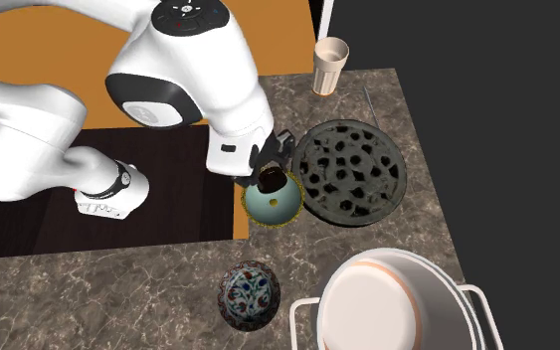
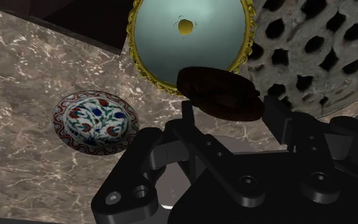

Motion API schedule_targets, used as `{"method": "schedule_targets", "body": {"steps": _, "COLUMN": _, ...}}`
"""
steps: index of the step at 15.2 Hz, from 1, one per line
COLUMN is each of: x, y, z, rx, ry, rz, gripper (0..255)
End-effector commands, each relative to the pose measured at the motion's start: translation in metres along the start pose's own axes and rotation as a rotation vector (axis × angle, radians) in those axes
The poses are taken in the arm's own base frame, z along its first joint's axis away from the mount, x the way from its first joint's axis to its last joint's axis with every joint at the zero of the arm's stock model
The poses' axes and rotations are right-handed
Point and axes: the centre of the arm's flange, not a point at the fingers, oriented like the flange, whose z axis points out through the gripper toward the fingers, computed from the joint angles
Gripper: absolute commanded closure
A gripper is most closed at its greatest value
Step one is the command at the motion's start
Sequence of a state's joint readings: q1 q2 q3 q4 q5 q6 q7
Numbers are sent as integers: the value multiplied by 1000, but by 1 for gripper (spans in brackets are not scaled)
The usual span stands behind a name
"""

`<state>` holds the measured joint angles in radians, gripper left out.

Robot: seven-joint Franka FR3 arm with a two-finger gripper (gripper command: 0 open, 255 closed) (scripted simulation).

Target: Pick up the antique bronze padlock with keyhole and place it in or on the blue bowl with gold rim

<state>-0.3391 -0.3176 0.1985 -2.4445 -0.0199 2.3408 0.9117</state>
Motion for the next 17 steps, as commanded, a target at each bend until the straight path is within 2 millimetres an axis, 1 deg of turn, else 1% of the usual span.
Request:
{"method": "schedule_targets", "body": {"steps": 1, "x": -2, "y": 1, "z": 10, "rx": 0, "ry": 0, "rz": 0, "gripper": 255}}
{"method": "schedule_targets", "body": {"steps": 12, "x": -12, "y": 8, "z": 67, "rx": 0, "ry": 0, "rz": 0, "gripper": 255}}
{"method": "schedule_targets", "body": {"steps": 13, "x": -14, "y": 9, "z": 77, "rx": 0, "ry": 0, "rz": 0, "gripper": 255}}
{"method": "schedule_targets", "body": {"steps": 17, "x": -14, "y": 9, "z": 77, "rx": 0, "ry": 0, "rz": 0, "gripper": 255}}
